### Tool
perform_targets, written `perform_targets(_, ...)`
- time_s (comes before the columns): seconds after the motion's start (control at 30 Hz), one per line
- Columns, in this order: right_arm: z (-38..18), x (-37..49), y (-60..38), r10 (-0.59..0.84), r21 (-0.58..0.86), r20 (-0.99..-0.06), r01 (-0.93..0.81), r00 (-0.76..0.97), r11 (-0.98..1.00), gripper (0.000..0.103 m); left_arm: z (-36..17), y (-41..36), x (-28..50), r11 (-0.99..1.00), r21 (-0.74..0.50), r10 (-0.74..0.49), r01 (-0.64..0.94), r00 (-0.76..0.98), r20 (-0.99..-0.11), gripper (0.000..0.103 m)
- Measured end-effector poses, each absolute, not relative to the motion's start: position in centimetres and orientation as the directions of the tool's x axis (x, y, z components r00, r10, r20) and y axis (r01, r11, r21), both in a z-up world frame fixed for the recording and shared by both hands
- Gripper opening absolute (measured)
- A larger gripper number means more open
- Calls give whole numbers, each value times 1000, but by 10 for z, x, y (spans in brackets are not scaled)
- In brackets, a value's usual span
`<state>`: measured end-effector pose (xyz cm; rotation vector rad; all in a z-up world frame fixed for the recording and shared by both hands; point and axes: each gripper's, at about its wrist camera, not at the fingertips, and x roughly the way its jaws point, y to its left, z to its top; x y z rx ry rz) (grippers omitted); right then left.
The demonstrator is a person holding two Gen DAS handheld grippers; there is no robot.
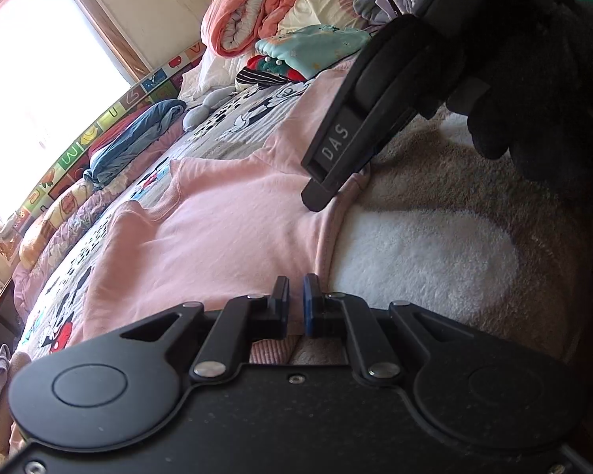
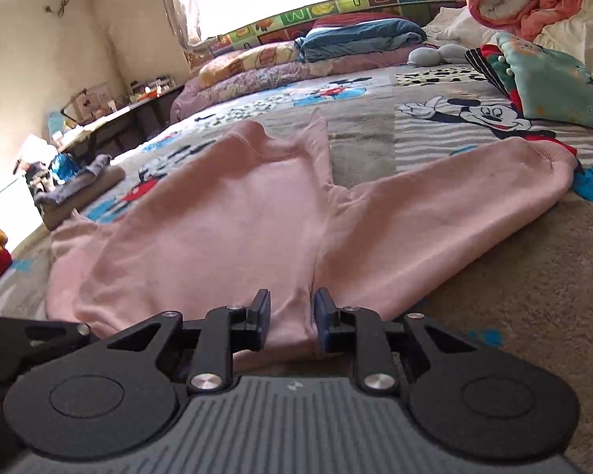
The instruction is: Fold clothes
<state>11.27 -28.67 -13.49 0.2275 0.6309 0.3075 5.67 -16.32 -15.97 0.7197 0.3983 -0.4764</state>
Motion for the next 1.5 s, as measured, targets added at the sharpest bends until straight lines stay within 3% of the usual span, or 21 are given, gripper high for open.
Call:
perform_targets(0.07,-134,110,-293,353,325,-527,-200,773,924,21,-155,-158,53,657,511,-292,554,812,-505,4)
perform_targets(0.1,-129,104,-290,350,300,-511,-219,785,929,26,-151,-154,51,660,491,-306,569,800,-516,5)
perform_targets(0.13,-125,97,-287,354,280,-484,-241,800,929,30,-148,-150,50,662,470,-320,584,787,-528,19)
perform_targets(0.2,-116,83,-282,355,238,-421,-276,835,931,31,-143,-145,45,668,444,-336,597,775,-535,29)
perform_targets(0.33,-110,72,-269,364,130,-383,-341,849,931,32,-140,-142,37,671,431,-346,603,769,-537,29)
perform_targets(0.43,-128,85,-261,346,103,-485,-340,803,935,31,-140,-144,33,673,428,-344,603,768,-540,29)
perform_targets(0.57,-140,96,-279,399,275,-503,-296,767,915,30,-143,-142,26,676,433,-330,596,771,-545,29)
perform_targets(0.63,-137,89,-274,391,231,-501,-316,772,920,32,-143,-140,21,672,440,-326,595,771,-547,29)
perform_targets(0.87,-116,75,-278,443,239,-343,-379,828,894,42,-143,-128,9,701,422,-295,575,772,-563,29)
perform_targets(0.93,-125,92,-278,422,253,-403,-344,812,904,59,-143,-125,5,709,421,-279,565,774,-568,29)
perform_targets(0.97,-133,101,-279,405,266,-460,-313,790,912,60,-143,-124,3,712,421,-273,562,774,-571,29)
perform_targets(1.1,-141,102,-288,421,352,-477,-272,772,896,58,-142,-118,-5,712,427,-253,558,771,-584,30)
perform_targets(1.23,-133,95,-300,423,409,-455,-238,784,881,58,-136,-109,-6,720,426,-244,548,775,-583,42)
perform_targets(1.5,-115,77,-335,352,497,-347,-147,869,855,59,-127,-78,12,838,265,-272,477,786,-556,43)
